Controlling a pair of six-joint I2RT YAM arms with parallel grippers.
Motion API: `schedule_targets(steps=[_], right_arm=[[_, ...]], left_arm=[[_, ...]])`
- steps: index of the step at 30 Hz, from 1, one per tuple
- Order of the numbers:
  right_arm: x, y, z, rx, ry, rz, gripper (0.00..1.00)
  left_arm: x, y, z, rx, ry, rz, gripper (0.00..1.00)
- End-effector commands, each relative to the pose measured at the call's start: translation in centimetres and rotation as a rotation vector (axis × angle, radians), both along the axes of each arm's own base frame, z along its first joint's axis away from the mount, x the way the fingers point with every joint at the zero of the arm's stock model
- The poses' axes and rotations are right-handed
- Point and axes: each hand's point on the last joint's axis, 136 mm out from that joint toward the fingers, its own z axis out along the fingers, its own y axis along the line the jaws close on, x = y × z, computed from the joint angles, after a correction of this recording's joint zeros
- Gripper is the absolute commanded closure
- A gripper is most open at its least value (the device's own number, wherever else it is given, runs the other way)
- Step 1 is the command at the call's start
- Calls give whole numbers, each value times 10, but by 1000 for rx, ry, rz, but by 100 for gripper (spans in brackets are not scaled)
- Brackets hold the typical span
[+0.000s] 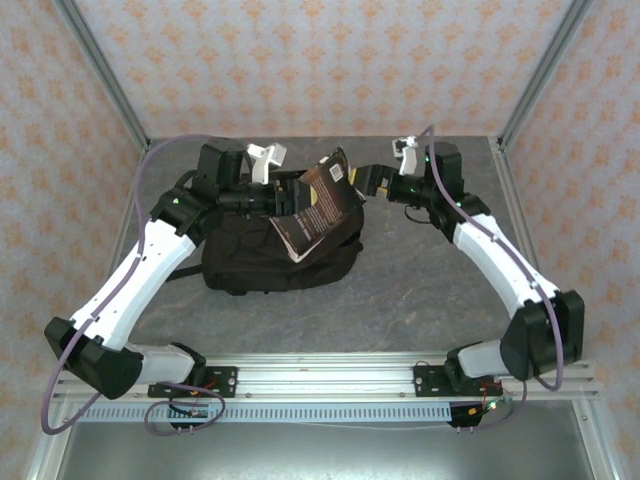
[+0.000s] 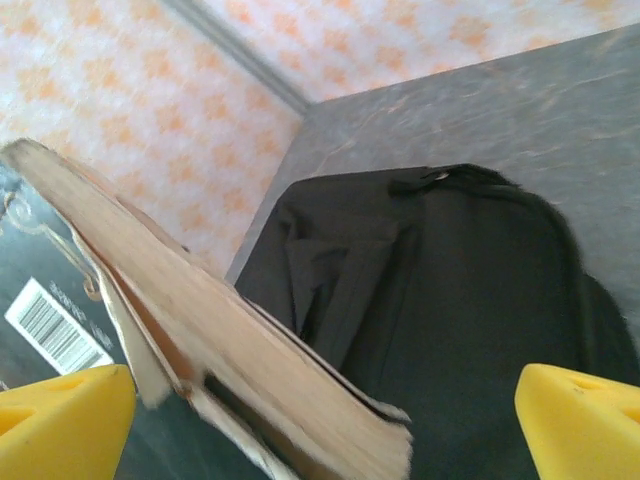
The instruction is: Pack the student bag
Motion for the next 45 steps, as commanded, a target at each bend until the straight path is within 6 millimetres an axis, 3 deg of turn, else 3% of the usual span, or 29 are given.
schedule_targets(steps=[1, 5, 8, 9, 13, 16, 18, 19, 20, 23, 24, 26, 28, 31, 34, 37, 41, 45], right_arm=[[-26, 26, 18, 71, -54, 282, 1], [-44, 47, 21, 173, 19, 473, 1], [-65, 60, 17, 193, 20, 560, 7], [-70, 63, 16, 198, 30, 581, 12], [-77, 65, 13, 214, 58, 617, 53], [-77, 63, 12, 204, 56, 603, 72], [-77, 63, 14, 201, 51, 597, 93], [-75, 62, 13, 198, 53, 585, 100], [-73, 61, 12, 192, 55, 567, 100], [-50, 50, 9, 167, 60, 413, 100], [-37, 41, 8, 174, 67, 324, 100], [-4, 14, 3, 187, 105, 84, 100], [15, -14, -7, 199, 178, -118, 100], [19, -51, -26, 179, 288, -338, 100], [6, -89, -40, 88, 321, -550, 100], [-14, -141, -39, -20, 259, -810, 100], [-48, -200, -24, -106, 140, -1073, 100], [-82, -233, 0, -117, 38, -1216, 100]], left_arm=[[-18, -5, 31, -96, -50, -74, 100], [-24, -4, 35, -113, -49, -78, 100], [-24, -2, 33, -103, -47, -71, 100], [-23, -1, 32, -99, -47, -63, 100], [-19, 2, 27, -80, -40, -48, 100], [-16, 2, 22, -62, -31, -39, 100], [-12, 8, 14, -11, -34, -14, 100], [-10, 12, 9, 22, -28, 6, 100], [-7, 16, 4, 49, -22, 27, 99], [4, 36, -13, 173, -10, 115, 58], [8, 47, -18, 232, -10, 164, 46], [18, 68, -27, 332, -7, 269, 34], [25, 81, -30, 384, -13, 337, 30], [35, 88, -37, 426, -4, 389, 27], [47, 78, -50, 421, 42, 387, 27], [61, 52, -70, 443, 80, 361, 27], [83, 4, -95, 548, 114, 307, 26], [105, -31, -128, 707, 162, 298, 25]])
